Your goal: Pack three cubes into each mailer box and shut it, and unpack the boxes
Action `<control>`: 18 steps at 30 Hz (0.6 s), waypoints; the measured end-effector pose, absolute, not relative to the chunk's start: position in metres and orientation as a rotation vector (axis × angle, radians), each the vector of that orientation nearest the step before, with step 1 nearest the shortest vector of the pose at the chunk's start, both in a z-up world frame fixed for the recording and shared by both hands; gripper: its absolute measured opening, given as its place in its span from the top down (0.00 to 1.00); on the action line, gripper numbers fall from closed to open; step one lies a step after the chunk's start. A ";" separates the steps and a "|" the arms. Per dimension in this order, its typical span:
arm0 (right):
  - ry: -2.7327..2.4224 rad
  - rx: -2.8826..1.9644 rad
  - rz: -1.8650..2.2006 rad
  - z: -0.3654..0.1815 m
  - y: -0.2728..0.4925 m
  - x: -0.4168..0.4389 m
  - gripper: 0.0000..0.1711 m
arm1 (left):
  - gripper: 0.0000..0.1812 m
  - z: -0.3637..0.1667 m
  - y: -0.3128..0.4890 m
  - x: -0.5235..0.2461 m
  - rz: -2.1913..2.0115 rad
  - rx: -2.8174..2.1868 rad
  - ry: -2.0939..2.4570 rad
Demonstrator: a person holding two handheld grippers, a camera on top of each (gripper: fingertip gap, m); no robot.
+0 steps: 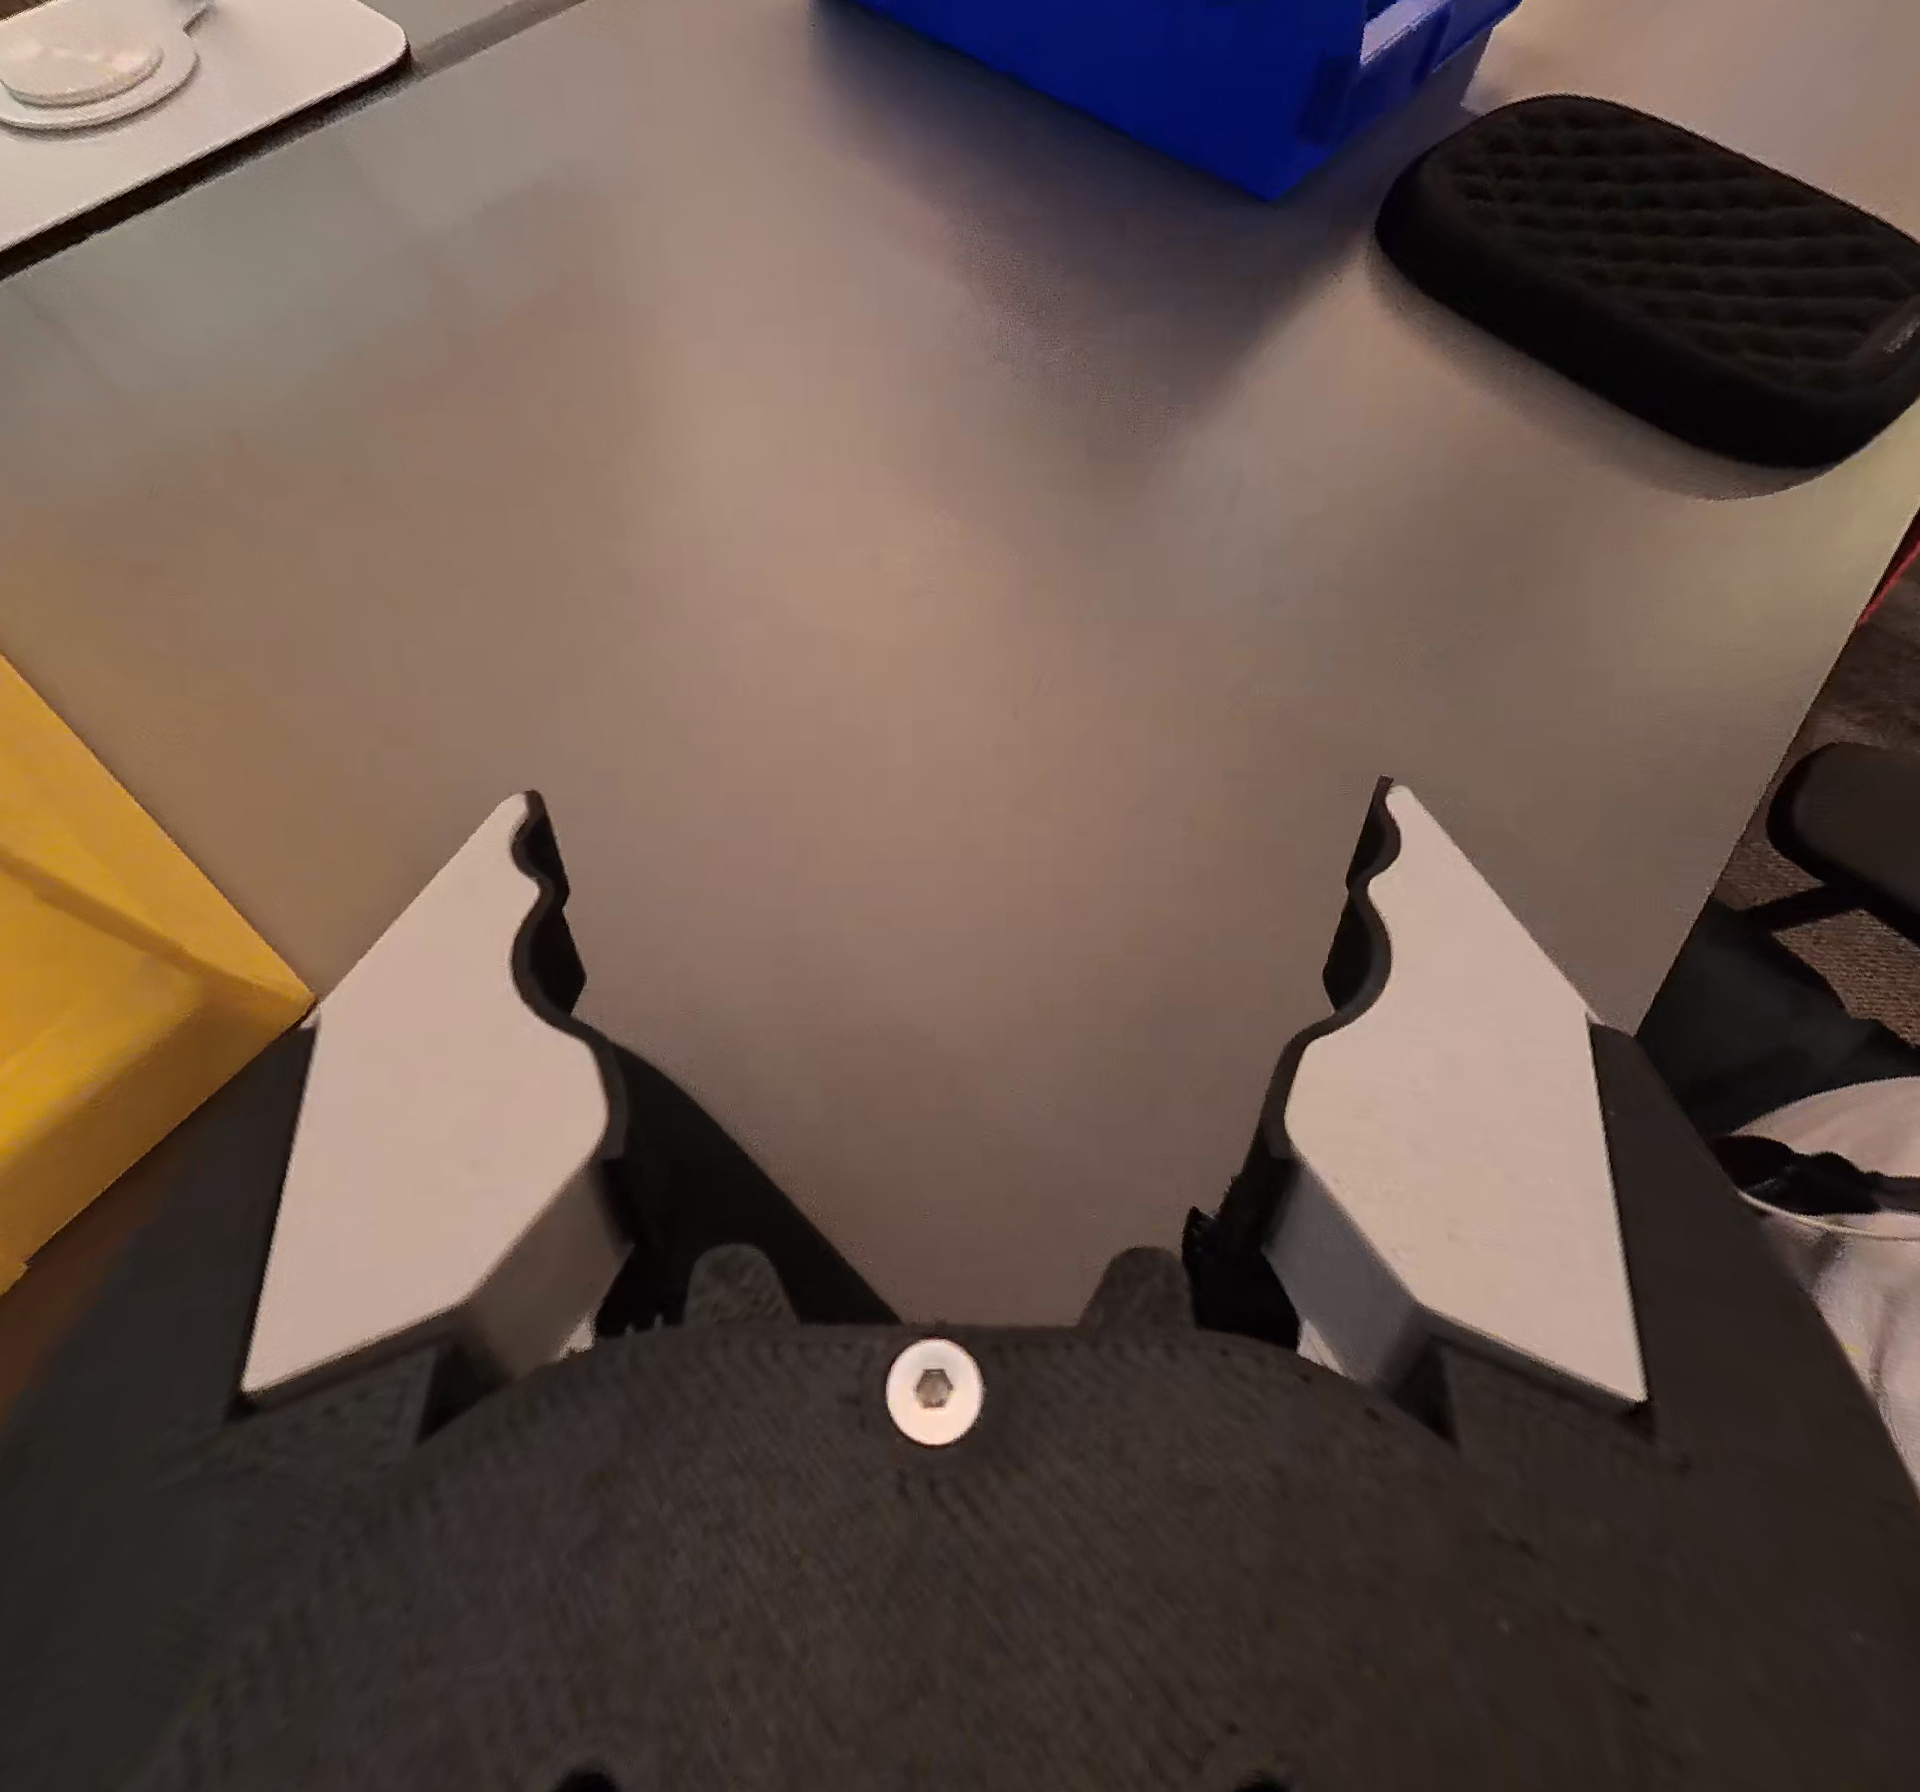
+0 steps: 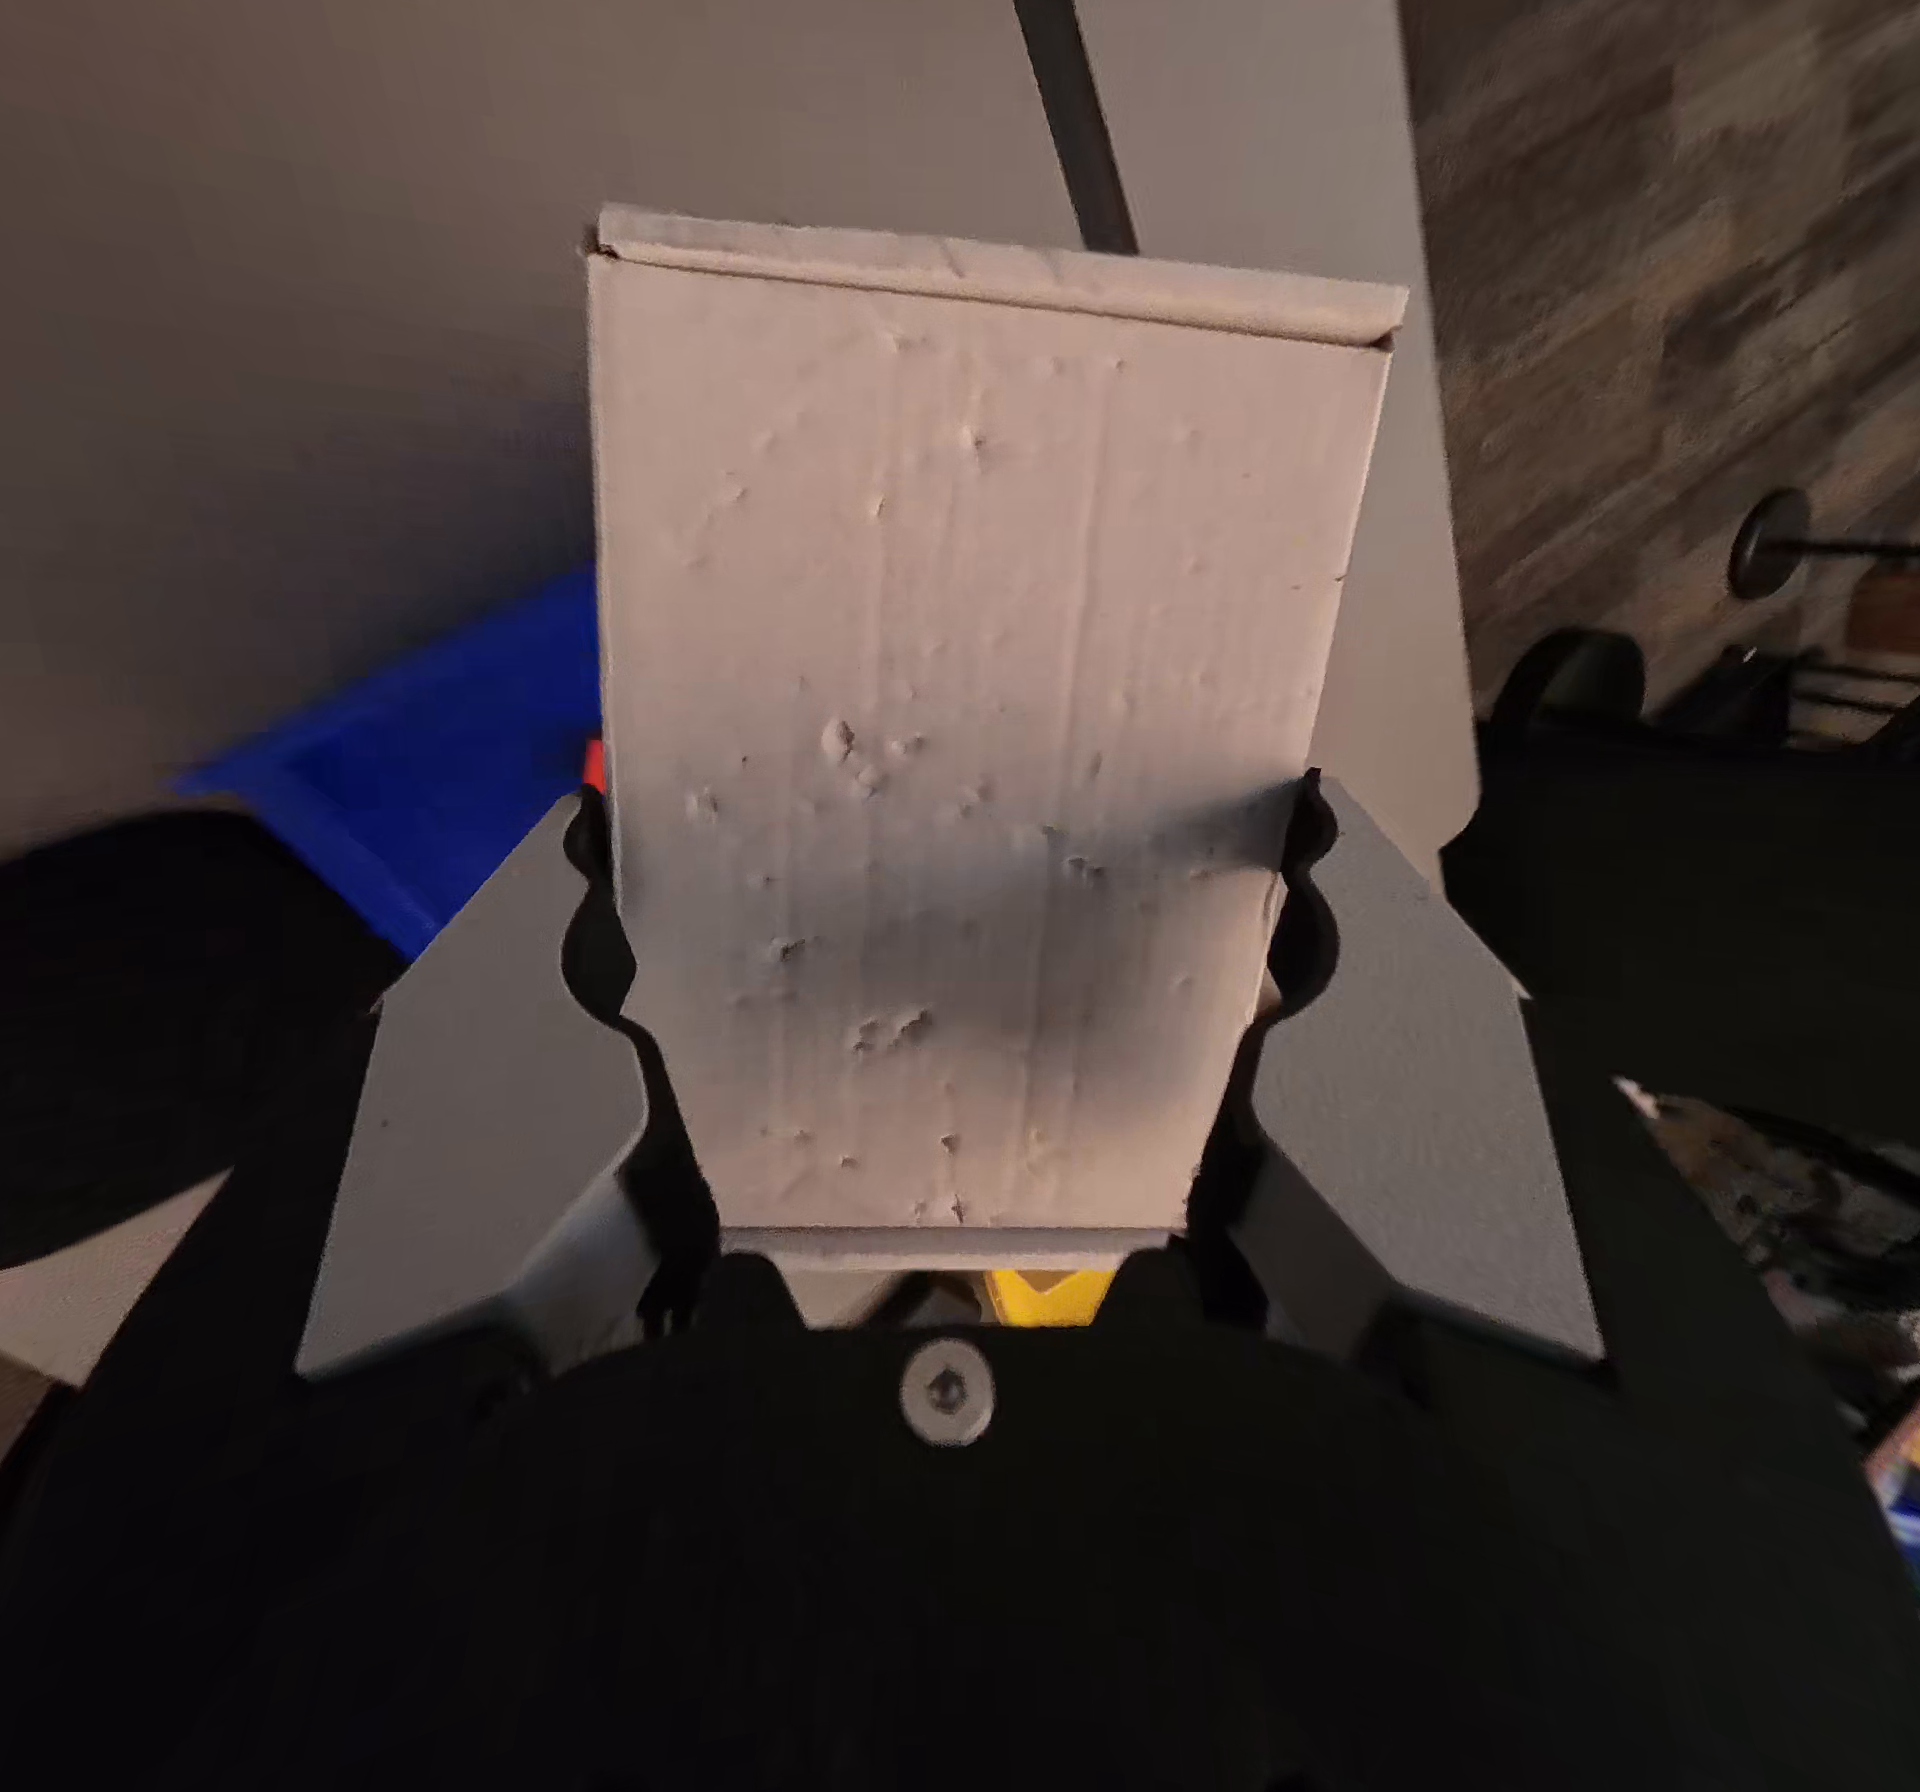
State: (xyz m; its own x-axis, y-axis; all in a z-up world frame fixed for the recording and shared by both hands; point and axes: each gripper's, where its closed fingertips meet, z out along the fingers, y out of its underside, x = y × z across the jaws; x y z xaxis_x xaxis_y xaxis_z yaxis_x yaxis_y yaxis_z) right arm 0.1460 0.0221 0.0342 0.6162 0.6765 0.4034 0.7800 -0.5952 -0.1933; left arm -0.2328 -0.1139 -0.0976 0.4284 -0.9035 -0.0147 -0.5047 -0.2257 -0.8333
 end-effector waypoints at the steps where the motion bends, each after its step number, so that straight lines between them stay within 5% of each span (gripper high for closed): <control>1: -1.176 -2.526 -0.422 0.018 0.025 0.163 0.26 | 0.19 -0.097 -0.114 -0.232 -0.631 -1.879 1.197; 9: -1.431 -2.588 -0.413 -0.094 0.044 0.205 0.26 | 0.20 -0.098 -0.111 -0.226 -0.623 -1.898 1.202; 18: -1.794 -2.476 -0.590 -0.131 0.057 0.213 0.29 | 0.19 -0.100 -0.107 -0.217 -0.585 -1.904 1.234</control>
State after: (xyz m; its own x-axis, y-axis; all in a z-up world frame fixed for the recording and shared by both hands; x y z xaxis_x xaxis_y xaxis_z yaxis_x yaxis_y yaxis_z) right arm 0.2128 0.0567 -0.1308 0.2642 0.9108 0.3172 0.9213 -0.3356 0.1964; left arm -0.2168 -0.1075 -0.0995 0.4233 -0.9054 -0.0327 -0.5478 -0.2270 -0.8052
